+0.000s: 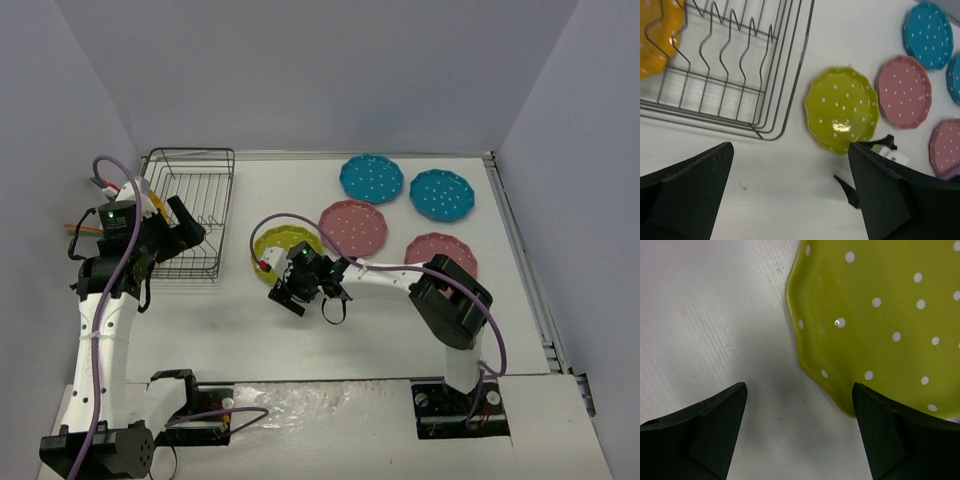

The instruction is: Load the plates into the dish rack

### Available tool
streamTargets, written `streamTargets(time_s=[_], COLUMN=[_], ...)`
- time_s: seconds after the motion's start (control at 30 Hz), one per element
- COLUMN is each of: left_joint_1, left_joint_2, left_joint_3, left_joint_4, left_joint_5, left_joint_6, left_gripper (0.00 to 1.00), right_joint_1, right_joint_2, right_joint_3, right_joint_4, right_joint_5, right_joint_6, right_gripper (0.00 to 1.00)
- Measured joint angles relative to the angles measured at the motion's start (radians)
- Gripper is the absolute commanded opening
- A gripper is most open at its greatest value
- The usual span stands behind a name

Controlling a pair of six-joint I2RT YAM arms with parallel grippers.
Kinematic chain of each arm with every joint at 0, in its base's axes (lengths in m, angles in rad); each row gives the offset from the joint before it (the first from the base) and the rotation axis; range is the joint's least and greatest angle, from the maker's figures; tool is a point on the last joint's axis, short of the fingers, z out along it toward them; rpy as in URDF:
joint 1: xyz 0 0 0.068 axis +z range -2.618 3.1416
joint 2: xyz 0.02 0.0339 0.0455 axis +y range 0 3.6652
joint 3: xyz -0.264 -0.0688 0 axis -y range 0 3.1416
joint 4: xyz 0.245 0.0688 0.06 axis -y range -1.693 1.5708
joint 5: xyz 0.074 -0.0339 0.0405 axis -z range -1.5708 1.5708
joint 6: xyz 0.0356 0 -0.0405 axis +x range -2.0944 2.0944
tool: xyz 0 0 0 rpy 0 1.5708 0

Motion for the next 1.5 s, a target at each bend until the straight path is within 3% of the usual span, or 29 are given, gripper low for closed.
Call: streamTargets(time_s=[0.33,0.4,0.53,0.8,1.13,1.33,1.5], left_joint_1=[-0.100,-0.136,-0.217,-0.345,-0.594,-0.614,-0.614], left_joint_2=[-0.039,-0.038,-0.041,-0.044,0.045,0.193,0.225], left_joint_3=[-0.124,-0.129,-0.153,-0.251,-0.372,-0.379,-0.379], left_joint_4=[-0.037,-0.036,-0.038,-0.012,0.172,0.291,0.347], left_joint_5=[0.020,0.020,0.005,-0.043,-0.144,-0.160,-0.160], left_joint_6=[-0.064,-0.079,-0.118,-0.257,-0.537,-0.639,-0.685], left_gripper=[0.97,0.97,0.97,0.97,0.97,0.97,0.97], right_joint_1=[-0.055,-0.055,-0.055,-0.041,0.080,0.073,0.072], right_joint_2=[0.038,0.039,0.032,-0.055,-0.300,-0.357,-0.406], right_joint_3=[0.025,0.020,-0.011,-0.171,-0.340,-0.350,-0.390], right_joint_4=[0.012,0.025,0.087,0.233,0.149,0.170,0.208], right_joint_5=[-0.033,-0.032,-0.057,-0.081,-0.044,-0.011,0.005], right_joint_6=[-0.059,-0.063,-0.064,0.011,0.263,0.346,0.383], right_gripper=[0.49,0.36,0.00,0.00,0.00,0.00,0.00])
